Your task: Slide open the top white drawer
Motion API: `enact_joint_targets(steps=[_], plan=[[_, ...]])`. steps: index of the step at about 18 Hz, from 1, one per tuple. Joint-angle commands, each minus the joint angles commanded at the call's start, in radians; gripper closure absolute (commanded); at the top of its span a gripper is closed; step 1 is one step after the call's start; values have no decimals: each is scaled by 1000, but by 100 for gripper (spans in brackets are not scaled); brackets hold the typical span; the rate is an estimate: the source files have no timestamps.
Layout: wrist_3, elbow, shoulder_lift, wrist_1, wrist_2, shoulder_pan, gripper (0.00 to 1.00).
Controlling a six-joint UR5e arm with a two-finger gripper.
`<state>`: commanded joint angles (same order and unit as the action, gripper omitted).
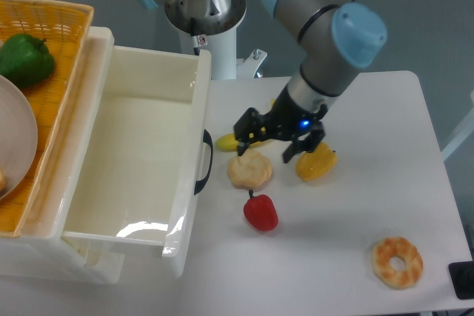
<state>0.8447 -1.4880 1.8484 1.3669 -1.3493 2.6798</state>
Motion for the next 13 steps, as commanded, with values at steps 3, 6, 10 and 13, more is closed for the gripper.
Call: enact_joint_targets(steps=[3, 6, 10, 13], plan=[[182, 0, 32, -28, -83, 44, 0], [368, 0, 72, -57, -135, 81, 0], [551, 2, 132, -133, -227, 94, 0], [583, 3, 166, -183, -287, 94, 0]])
